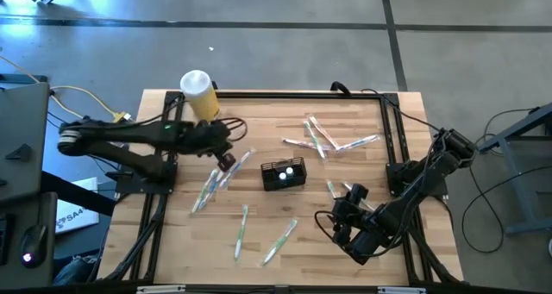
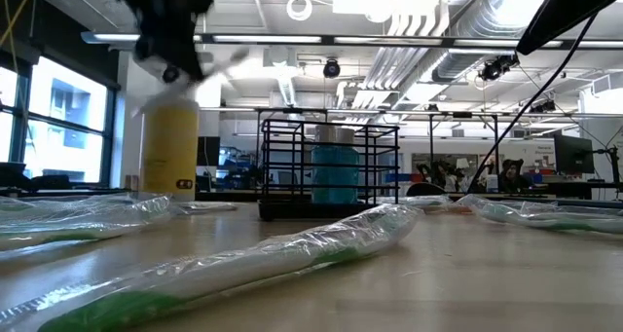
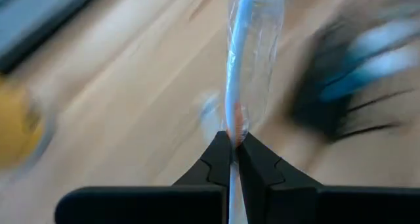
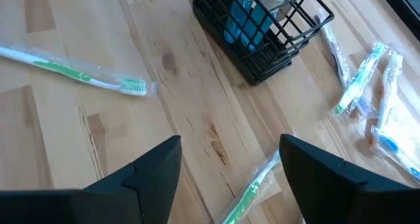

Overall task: Pick & Place toothbrushing station
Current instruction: Put the orange toothbrush into the wire organizer

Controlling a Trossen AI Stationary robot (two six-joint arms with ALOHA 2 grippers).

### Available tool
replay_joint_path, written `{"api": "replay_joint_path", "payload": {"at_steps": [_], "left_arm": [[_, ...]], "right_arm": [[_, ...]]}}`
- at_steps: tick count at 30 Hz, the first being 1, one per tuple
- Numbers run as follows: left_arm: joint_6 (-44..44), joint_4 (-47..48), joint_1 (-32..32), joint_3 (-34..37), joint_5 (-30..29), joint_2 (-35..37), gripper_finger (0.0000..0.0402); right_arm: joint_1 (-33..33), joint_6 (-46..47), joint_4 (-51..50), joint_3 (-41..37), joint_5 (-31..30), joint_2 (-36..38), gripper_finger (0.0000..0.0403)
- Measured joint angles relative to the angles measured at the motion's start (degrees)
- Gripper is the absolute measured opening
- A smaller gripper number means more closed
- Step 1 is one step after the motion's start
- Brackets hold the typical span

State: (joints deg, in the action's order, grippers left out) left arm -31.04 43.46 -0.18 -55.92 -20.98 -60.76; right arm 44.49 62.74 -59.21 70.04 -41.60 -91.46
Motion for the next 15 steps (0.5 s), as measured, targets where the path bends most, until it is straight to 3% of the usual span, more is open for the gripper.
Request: {"api": "replay_joint_path", "payload": {"at_steps": [4,8,15], "left_arm": [[4.8,-13.4,-9.2,2.0,-4.1,4.9,0.0003],[10.6,-26.2,-17.2,5.3,-6.6,5.3,0.0003],[20.9,-48.5,-25.3,10.1,-7.9,-1.9,0.0002]], "right_arm": [[0.0,-0.3,0.6,0.0,-0.3,0.0,0.0249],[-0.4,-6.9,3.8,0.0,-2.1,0.0,0.0249],[-2.5,-24.7,18.8,0.1,-17.0,0.6,0.0249]]}}
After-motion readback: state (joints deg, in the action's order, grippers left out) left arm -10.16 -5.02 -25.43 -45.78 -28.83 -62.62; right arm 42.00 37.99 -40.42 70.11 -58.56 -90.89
